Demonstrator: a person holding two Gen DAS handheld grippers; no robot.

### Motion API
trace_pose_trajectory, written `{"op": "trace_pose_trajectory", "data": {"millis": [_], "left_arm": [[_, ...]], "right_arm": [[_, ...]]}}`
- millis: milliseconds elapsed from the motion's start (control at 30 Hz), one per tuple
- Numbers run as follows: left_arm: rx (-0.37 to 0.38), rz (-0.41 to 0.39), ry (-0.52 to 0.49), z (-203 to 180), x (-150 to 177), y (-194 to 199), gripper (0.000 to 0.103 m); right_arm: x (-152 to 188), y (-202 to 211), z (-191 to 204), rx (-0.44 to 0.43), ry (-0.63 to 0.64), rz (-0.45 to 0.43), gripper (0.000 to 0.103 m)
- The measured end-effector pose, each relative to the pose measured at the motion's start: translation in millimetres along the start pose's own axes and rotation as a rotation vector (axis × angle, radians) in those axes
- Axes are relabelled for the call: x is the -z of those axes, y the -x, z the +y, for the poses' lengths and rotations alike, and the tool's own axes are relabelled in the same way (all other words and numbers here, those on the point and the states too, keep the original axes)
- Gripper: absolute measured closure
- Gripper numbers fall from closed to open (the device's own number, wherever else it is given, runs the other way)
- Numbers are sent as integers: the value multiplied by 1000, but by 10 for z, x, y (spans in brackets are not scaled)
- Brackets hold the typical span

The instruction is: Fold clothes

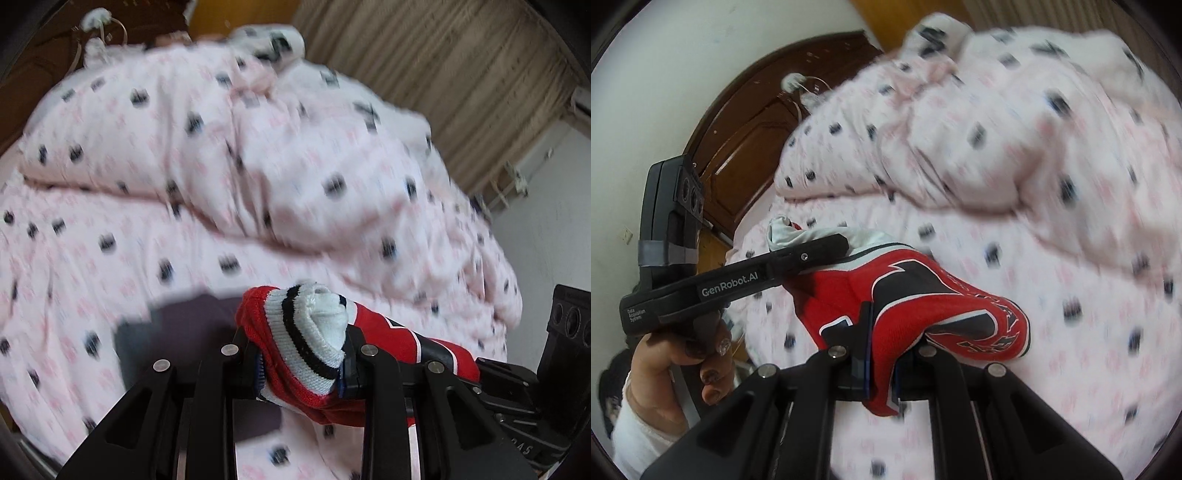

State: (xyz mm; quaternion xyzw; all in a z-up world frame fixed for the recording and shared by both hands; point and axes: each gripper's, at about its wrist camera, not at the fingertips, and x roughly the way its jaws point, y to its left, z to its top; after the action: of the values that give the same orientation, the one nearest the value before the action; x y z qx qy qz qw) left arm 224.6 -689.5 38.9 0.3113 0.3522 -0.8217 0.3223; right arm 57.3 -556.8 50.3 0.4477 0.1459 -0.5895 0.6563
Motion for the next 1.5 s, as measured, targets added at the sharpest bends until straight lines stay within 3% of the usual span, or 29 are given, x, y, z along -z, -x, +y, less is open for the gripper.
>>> {"op": "trace_pose_trajectory", "data": {"millis": [167, 267, 500, 667, 800, 967, 1033, 1100, 1300, 1367, 1400, 1500], "left_arm": [[-38, -180, -16, 379, -314, 232, 79], [-67, -254, -28, 628, -294, 288, 79], [-89, -168, 44, 1109, 601, -64, 79], [-41, -134, 115, 1164, 1270, -157, 78], [-28, -85, 163, 1155, 1582, -260, 77], [-18, -20, 218, 1243, 1750, -433, 66], [-31, -13, 225, 1288, 1792, -468, 50], [-21, -14, 248, 1366, 1841, -471, 46], [2, -34, 282, 1467, 1935, -316, 44], [-7, -62, 288, 1472, 1934, -209, 44], [-12, -80, 289, 1468, 1928, -150, 45], [-34, -154, 263, 1416, 1889, 53, 45]], "right_arm": [[-383, -253, 376, -12, 121, -129, 94], [-433, -491, 582, -31, 210, -190, 94], [141, -1216, 593, -75, 288, -7, 94], [597, -1303, 412, -113, 262, 89, 94], [829, -1337, 280, -125, 226, 166, 94], [995, -1527, 125, -76, 161, 256, 93], [1027, -1589, 72, -61, 141, 275, 94], [1041, -1629, 32, -63, 125, 288, 93], [1033, -1549, -11, -78, 114, 301, 86], [995, -1451, 1, -42, 132, 283, 77], [970, -1391, 11, -14, 146, 266, 67], [859, -1200, 87, 60, 213, 193, 64]]}}
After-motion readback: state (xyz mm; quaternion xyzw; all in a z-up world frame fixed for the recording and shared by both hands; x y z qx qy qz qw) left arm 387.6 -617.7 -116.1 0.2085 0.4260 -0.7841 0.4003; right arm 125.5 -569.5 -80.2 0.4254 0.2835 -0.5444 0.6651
